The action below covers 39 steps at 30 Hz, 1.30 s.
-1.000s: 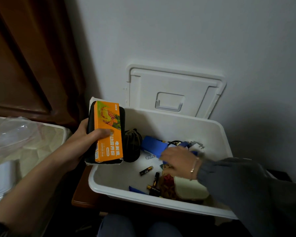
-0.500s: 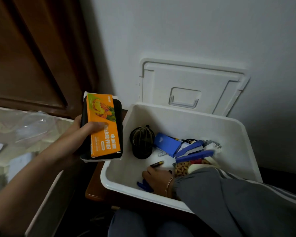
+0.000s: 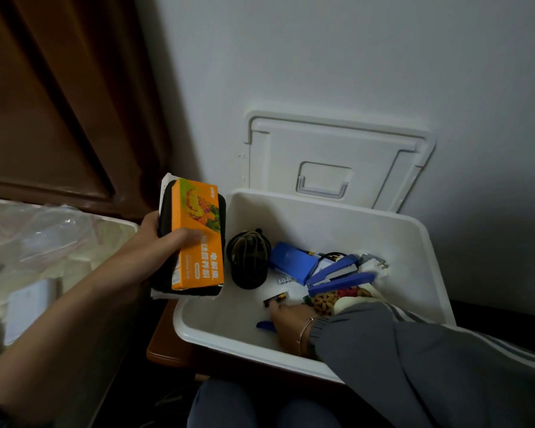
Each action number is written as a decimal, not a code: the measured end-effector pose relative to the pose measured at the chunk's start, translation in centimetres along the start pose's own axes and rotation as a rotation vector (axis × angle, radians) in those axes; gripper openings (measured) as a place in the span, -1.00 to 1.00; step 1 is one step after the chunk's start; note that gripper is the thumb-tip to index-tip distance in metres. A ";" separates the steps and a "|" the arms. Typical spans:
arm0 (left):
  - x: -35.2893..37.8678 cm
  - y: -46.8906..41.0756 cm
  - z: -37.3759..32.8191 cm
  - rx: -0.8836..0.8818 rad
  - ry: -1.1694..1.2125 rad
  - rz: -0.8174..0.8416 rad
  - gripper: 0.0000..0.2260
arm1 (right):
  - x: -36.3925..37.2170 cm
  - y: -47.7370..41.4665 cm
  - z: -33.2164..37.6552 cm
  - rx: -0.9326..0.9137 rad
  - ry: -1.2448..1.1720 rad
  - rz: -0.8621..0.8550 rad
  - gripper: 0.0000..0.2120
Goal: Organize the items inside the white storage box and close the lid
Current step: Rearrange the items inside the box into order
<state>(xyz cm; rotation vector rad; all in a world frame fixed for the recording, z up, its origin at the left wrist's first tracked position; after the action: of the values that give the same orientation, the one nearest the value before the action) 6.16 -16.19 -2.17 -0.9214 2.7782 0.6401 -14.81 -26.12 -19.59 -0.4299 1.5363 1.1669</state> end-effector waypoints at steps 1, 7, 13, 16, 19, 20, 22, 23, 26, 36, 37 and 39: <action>0.1 0.0 0.0 0.003 -0.039 -0.013 -0.26 | 0.0 0.2 -0.4 0.012 0.030 0.007 -0.53; 1.8 0.0 -0.6 0.076 -0.423 -0.026 -0.07 | -2.0 2.2 -1.9 -0.142 0.335 -0.343 -0.55; 3.5 0.9 -0.9 0.127 -0.642 0.004 0.00 | -1.1 1.6 -2.6 -0.275 0.452 -0.454 -0.58; 5.2 2.0 -0.9 0.199 -0.781 0.006 0.02 | -0.8 1.2 -3.3 -0.230 0.372 -0.365 -0.45; 7.2 2.6 -0.5 0.229 -0.958 -0.007 0.03 | 0.3 0.7 -4.6 -0.216 0.271 -0.228 -0.29; 7.8 2.6 -0.3 0.229 -0.997 -0.015 0.02 | 0.6 0.6 -5.0 -0.215 0.253 -0.199 -0.27; 8.8 2.6 0.1 0.209 -1.048 -0.020 0.01 | 0.6 0.4 -5.2 -0.223 0.238 -0.194 -0.24; 9.3 2.7 0.5 0.194 -1.065 -0.021 0.02 | 0.6 0.3 -5.3 -0.225 0.232 -0.183 -0.23; 10.4 2.9 1.4 0.185 -1.108 -0.044 0.04 | 0.4 0.0 -5.3 -0.232 0.227 -0.172 -0.23; 9.4 2.6 1.5 0.168 -1.079 0.000 0.04 | 0.3 -0.2 -5.8 -0.252 0.173 -0.223 -0.25; 9.1 2.6 1.2 0.165 -1.062 0.010 0.03 | 0.1 -0.2 -5.7 -0.256 0.163 -0.226 -0.26; 8.2 2.6 0.7 0.172 -1.020 0.010 0.02 | -0.7 0.1 -5.5 -0.269 0.132 -0.273 -0.31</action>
<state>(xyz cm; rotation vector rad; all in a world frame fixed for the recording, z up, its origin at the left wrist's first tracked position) -1.95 -18.43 -4.06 -0.3621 1.8737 0.6161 -17.56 -30.89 -19.45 -0.8840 1.3827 1.1491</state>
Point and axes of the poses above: each hand's wrist, its own y-axis away from the middle knuckle, its own x-axis out of the palm, z = x × y, the point moved 3 cm from there along -y, towards the middle knuckle, and after that the axes turned 4 degrees about -z, right-handed, at the moved point
